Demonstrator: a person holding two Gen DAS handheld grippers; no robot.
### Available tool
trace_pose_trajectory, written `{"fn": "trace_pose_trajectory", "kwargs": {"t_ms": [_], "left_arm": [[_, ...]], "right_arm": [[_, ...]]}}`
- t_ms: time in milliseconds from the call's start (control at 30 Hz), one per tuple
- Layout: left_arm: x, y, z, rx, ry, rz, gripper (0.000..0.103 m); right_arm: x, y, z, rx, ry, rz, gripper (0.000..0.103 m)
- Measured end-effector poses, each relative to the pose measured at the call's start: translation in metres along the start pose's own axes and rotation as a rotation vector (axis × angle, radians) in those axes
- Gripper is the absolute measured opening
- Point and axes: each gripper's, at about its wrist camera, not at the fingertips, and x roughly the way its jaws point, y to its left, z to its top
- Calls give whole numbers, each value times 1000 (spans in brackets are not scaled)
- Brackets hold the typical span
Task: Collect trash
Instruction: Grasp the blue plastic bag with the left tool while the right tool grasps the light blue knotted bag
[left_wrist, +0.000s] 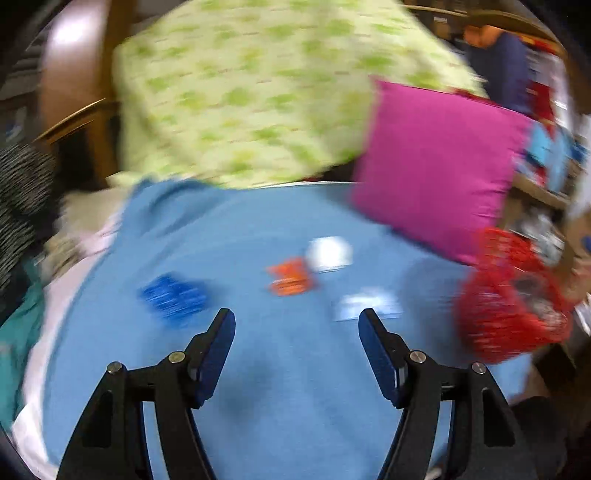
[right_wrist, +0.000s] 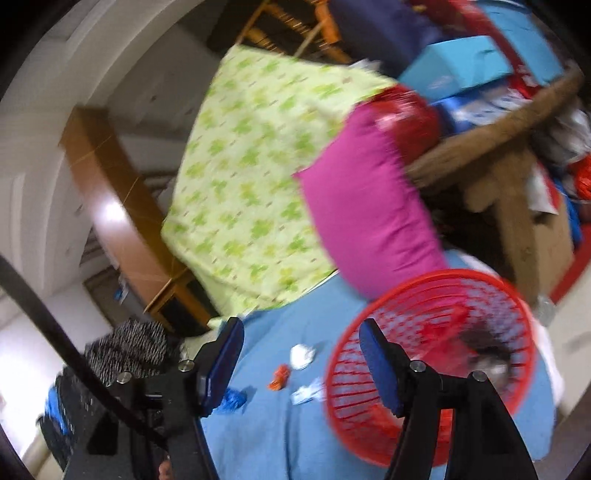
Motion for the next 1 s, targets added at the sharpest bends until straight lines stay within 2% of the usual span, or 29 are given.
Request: {"fn": "trace_pose_trajectory", "kwargs": {"t_ms": [133,267,433,567,733,1000], "left_arm": [[-1,63,-15,-86,-4,124,70],[3,100,-28,-138,-6,196,71],[32,122,-44,-188,44,191,71],[54,130,-41,-228,84,174,71],[83,141,-16,-264,83,161,71],[143,151,5,-316,85,148,71]], "right_arm": [[41,38,-16,-52,88,59,71],[86,62,-39,-66,197,92,71],[158,77,-75,-78,385,65,71],[204,65,-99,-50,505,17,71],[253,37,-123,33,596,-64,71],[300,-1,-140,169,668,-145,71]]}}
